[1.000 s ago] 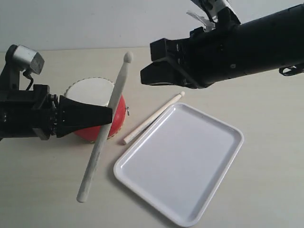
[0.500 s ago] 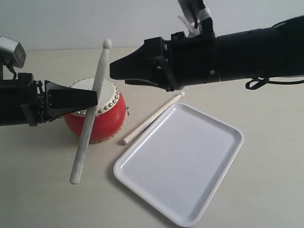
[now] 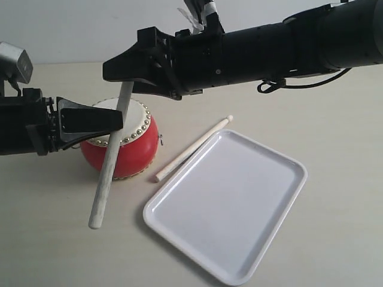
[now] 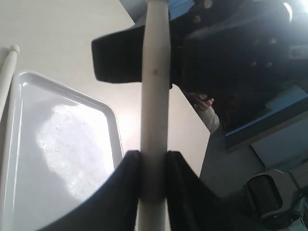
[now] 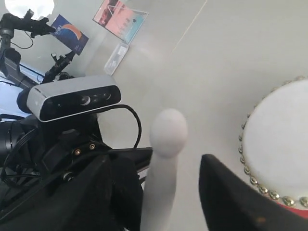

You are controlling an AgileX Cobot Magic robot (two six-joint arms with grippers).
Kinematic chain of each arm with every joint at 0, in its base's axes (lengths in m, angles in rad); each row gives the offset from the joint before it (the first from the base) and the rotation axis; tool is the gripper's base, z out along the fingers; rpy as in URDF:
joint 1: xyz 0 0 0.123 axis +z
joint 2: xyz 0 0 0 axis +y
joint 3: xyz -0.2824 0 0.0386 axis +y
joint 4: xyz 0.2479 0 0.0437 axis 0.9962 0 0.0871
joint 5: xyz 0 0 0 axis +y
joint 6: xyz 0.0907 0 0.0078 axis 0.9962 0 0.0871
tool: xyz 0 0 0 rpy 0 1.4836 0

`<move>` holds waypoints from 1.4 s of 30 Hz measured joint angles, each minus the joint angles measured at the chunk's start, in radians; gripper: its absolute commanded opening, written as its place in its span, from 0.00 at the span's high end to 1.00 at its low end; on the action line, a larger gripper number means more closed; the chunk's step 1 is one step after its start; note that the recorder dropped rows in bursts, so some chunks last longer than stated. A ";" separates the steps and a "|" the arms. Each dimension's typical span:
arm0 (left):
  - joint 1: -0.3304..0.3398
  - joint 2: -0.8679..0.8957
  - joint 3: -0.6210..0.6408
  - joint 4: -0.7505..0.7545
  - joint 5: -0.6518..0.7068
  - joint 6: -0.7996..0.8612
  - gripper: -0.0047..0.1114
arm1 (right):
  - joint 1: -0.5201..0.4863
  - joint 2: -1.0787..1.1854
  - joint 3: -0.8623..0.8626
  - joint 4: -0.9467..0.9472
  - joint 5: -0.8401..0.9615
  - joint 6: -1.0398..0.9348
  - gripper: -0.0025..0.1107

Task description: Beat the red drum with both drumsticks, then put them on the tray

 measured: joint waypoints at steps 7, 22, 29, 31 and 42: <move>0.000 0.000 0.000 0.000 0.000 0.002 0.96 | 0.000 0.011 0.000 0.002 0.023 0.017 0.98; 0.000 0.000 -0.012 0.063 0.002 -0.147 0.46 | 0.000 0.014 -0.088 -0.004 0.020 0.039 0.98; 0.000 0.000 -0.012 0.085 0.002 -0.162 0.67 | 0.000 0.015 -0.101 -0.004 0.011 0.050 0.98; 0.000 0.000 -0.012 0.085 0.002 -0.162 0.74 | 0.000 0.017 -0.101 -0.004 0.011 0.053 0.98; 0.000 -0.002 -0.014 0.149 0.005 -0.240 0.58 | 0.000 0.017 -0.101 -0.004 -0.010 0.066 0.98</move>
